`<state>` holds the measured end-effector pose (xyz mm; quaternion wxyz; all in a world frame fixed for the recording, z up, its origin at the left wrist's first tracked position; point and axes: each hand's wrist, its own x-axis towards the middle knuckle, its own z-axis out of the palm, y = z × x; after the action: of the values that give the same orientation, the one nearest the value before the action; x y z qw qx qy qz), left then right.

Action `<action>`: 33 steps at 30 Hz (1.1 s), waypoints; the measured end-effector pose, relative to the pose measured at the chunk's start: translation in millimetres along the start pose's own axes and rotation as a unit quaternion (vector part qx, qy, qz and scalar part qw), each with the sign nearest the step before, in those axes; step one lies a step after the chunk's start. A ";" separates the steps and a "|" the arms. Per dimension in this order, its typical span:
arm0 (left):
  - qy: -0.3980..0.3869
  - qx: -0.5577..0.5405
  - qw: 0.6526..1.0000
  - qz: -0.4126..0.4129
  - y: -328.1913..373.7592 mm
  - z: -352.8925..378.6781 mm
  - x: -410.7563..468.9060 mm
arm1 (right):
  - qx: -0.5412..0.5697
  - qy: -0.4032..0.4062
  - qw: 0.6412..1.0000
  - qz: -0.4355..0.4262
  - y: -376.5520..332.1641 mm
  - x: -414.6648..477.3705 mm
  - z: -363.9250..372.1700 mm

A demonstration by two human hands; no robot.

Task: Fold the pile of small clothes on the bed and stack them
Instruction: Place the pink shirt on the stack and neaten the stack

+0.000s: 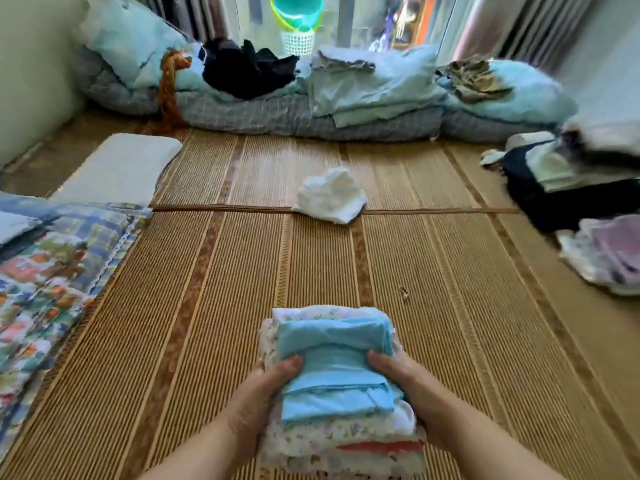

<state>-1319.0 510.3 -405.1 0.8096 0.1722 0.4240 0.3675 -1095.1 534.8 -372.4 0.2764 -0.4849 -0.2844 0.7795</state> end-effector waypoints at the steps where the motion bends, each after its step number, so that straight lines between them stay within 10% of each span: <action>1: -0.013 0.007 1.000 -0.004 -10.0 27.7 4.2 | 0.007 0.015 1.000 -0.002 -4.8 -18.8 -21.6; 15: -0.119 0.058 0.990 -0.053 -188.6 484.8 77.9 | 0.037 0.120 0.990 -0.063 -104.7 -351.8 -383.2; 33: -0.080 0.084 0.990 -0.084 -245.8 598.0 179.4 | 0.085 0.141 0.986 -0.028 -105.4 -351.9 -563.1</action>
<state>-656.0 498.0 -303.2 0.8517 0.2323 0.4002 0.2459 -431.9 457.1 -294.0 0.3760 -0.5563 -0.1885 0.7167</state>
